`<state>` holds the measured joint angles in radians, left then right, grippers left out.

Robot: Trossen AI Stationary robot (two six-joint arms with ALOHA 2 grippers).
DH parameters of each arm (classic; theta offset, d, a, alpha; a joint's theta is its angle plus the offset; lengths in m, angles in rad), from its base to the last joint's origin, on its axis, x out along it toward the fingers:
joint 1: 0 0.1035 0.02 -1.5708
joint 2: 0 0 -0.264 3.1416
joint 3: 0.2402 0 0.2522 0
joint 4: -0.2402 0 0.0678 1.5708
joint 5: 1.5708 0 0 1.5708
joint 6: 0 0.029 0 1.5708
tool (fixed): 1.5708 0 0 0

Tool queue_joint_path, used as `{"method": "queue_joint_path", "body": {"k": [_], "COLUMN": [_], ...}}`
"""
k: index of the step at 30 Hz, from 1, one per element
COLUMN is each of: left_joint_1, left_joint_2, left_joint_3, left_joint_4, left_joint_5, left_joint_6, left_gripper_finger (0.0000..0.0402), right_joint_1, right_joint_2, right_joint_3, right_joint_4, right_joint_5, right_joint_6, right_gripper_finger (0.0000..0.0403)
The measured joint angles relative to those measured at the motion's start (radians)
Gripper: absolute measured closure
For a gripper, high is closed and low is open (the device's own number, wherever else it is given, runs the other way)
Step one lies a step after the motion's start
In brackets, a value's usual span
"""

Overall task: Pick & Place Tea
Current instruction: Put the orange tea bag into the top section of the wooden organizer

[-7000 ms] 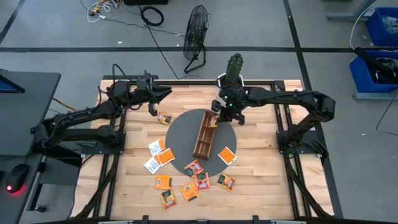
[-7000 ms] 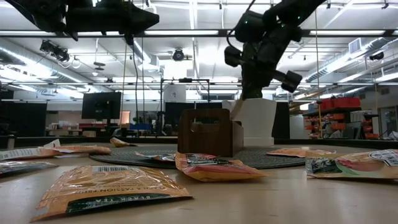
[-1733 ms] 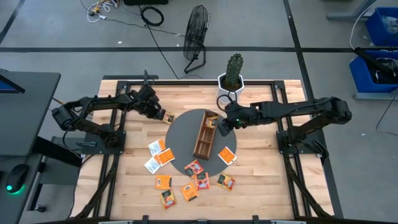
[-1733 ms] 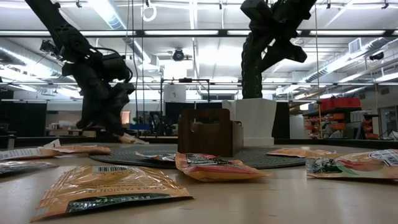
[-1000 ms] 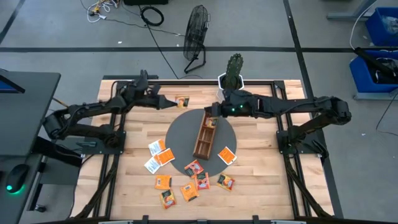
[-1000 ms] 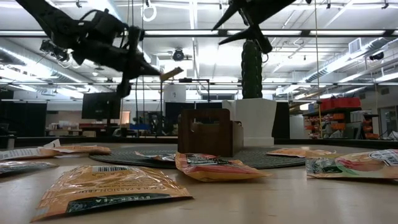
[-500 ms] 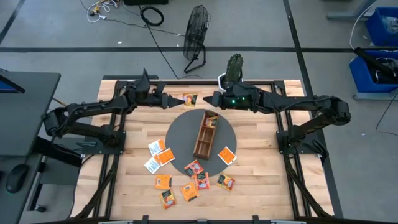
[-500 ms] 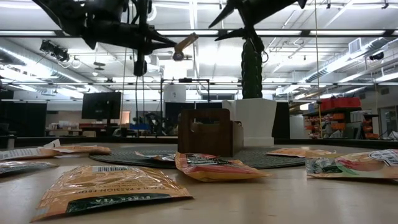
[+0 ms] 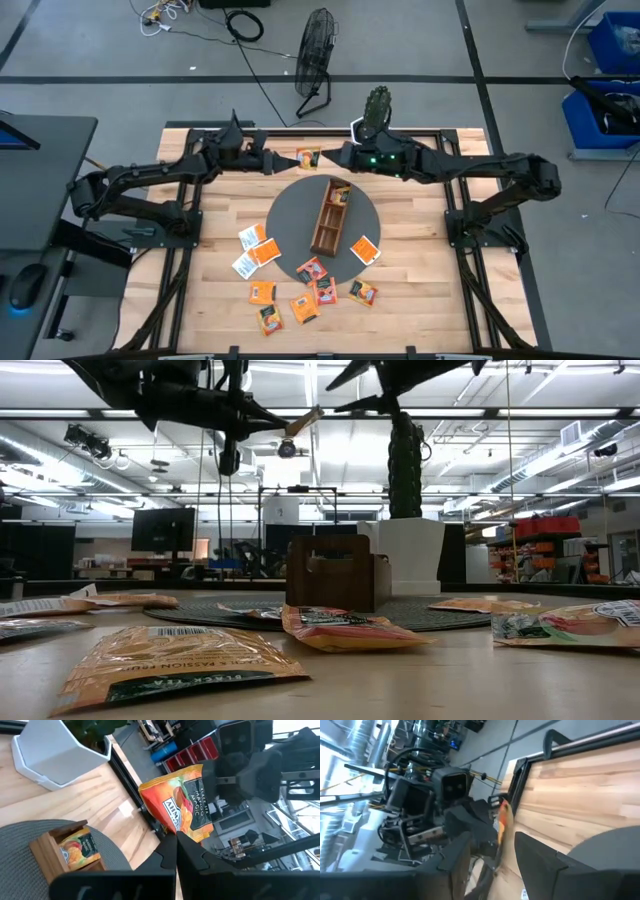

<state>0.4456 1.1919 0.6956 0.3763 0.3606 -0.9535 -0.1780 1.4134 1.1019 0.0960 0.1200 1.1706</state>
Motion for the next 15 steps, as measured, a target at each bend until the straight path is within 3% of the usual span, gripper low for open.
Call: {"method": "queue_joint_path", "body": {"k": [10,15], "left_joint_1": [-0.002,-0.002], "left_joint_2": [0.0,0.0], "left_joint_3": [0.0,0.0], "left_joint_4": [-0.009,-0.008], "left_joint_5": [-0.006,-0.005], "left_joint_6": [0.007,0.007], "left_gripper_finger": [0.0401,0.0401], "right_joint_1": [0.002,0.002], "right_joint_2": [0.087,0.087], "right_joint_3": [0.051,0.051], "right_joint_4": [0.012,-0.006], "right_joint_5": [-0.032,-0.034], "right_joint_6": [0.018,0.018], "right_gripper_finger": [0.0244,0.0285]}}
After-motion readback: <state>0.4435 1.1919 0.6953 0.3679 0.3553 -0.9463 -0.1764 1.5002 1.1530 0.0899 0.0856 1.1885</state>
